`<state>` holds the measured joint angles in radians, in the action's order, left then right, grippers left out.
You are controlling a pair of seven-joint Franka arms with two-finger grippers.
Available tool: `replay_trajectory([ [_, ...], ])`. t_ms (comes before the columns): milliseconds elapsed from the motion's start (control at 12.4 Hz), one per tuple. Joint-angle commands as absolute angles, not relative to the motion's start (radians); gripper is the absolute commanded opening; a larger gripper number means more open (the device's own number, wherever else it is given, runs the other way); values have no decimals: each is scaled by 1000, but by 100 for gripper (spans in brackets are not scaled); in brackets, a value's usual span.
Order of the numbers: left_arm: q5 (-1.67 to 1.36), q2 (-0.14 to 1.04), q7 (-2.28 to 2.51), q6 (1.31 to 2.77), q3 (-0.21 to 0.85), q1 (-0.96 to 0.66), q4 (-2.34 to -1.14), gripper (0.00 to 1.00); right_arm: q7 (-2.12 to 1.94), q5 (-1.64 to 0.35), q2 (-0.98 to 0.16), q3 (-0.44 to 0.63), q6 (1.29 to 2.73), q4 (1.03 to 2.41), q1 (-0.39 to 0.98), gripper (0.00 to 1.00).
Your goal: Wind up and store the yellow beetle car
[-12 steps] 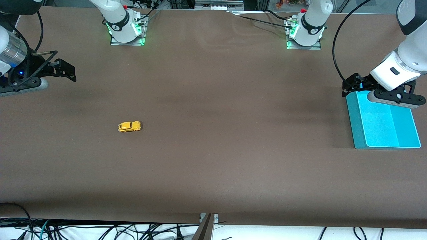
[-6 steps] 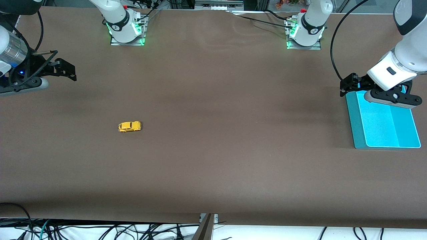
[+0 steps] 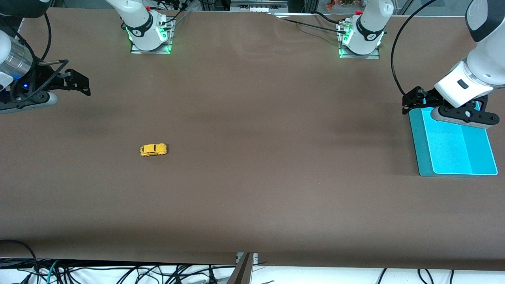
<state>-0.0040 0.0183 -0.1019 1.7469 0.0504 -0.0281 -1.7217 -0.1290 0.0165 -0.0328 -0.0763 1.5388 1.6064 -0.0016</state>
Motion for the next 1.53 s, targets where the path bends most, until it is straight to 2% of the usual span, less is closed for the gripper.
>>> replay_trajectory([
  [0,31,29,-95,1721,54,-28,-1692,100,-118,23,-34,-78,1516,1586,-5,100],
  [966,31,29,-95,1712,55,-28,-1690,100,-124,18,-40,-87,1500,1591,-2,100],
  [1449,32,29,-95,1712,55,-28,-1690,100,-394,14,-156,-89,1517,1597,75,100],
])
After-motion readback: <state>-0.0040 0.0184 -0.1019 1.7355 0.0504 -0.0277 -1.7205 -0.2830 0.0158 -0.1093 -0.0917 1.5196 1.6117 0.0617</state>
